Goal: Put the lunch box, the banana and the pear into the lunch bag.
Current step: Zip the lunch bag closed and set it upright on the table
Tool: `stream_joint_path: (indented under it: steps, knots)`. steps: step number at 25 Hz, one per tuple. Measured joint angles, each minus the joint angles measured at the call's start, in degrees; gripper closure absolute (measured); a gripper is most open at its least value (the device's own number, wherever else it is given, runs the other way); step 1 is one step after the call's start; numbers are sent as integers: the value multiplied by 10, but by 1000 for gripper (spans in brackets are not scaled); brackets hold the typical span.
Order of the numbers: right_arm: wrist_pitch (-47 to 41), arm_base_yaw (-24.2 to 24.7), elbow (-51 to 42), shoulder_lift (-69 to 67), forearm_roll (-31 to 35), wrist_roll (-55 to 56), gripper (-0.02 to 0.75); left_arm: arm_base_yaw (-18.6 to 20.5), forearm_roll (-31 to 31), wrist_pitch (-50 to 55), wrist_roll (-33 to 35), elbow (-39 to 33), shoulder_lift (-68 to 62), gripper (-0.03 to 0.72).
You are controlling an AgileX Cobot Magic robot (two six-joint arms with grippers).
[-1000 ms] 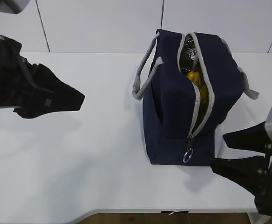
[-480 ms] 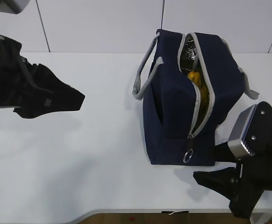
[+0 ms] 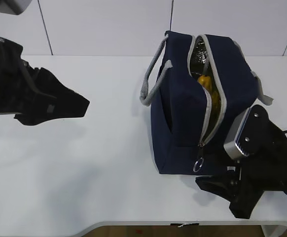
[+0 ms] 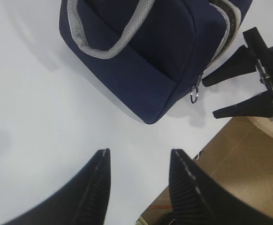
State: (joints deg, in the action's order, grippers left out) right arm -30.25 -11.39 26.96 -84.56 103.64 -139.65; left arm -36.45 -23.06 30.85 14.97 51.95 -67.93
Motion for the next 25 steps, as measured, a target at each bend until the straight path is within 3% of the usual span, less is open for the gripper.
stream_joint_path:
  steps: [22,25]
  knots:
    - [-39,0,57,-99,0,-16,271,0,-10,0,0,0,0,371]
    - [-39,0,61,-102,0,-16,303,0,-11,0,0,0,0,371]
